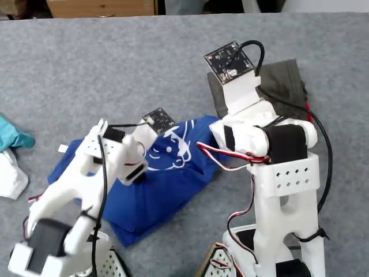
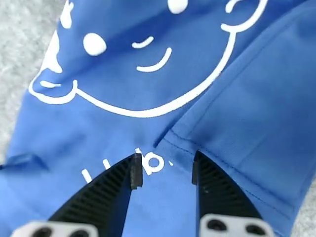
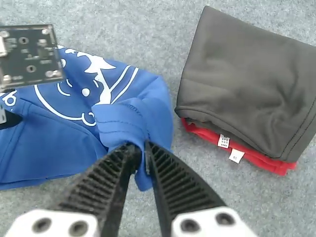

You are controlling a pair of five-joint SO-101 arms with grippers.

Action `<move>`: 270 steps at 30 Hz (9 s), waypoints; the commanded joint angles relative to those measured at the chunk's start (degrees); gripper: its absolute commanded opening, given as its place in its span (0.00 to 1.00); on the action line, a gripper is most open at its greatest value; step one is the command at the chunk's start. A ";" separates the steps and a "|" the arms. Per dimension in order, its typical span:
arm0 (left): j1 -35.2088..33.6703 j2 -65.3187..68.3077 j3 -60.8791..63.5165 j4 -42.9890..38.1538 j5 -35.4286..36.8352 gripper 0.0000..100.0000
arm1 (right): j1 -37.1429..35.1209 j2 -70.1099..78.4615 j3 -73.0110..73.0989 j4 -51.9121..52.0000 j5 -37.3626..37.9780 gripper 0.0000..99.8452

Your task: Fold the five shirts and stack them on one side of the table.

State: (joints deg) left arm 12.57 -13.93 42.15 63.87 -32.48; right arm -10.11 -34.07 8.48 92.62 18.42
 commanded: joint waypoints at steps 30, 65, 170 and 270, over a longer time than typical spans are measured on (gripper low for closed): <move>2.59 6.59 -8.13 2.29 1.85 0.16 | 0.88 -0.13 -0.40 -1.23 0.18 0.01; 2.95 12.22 -15.52 10.99 5.01 0.03 | 0.88 -0.13 -0.40 -1.23 0.09 0.01; -33.10 -12.48 -11.03 -50.20 26.46 0.03 | 1.23 37.49 -26.33 -55.91 -7.30 0.01; -47.87 -13.45 1.45 -57.67 14.77 0.03 | 2.11 40.04 -28.88 -38.68 1.93 0.01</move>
State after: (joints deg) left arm -33.76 -27.12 46.55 7.69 -17.36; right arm -12.75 6.46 -17.19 57.27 20.26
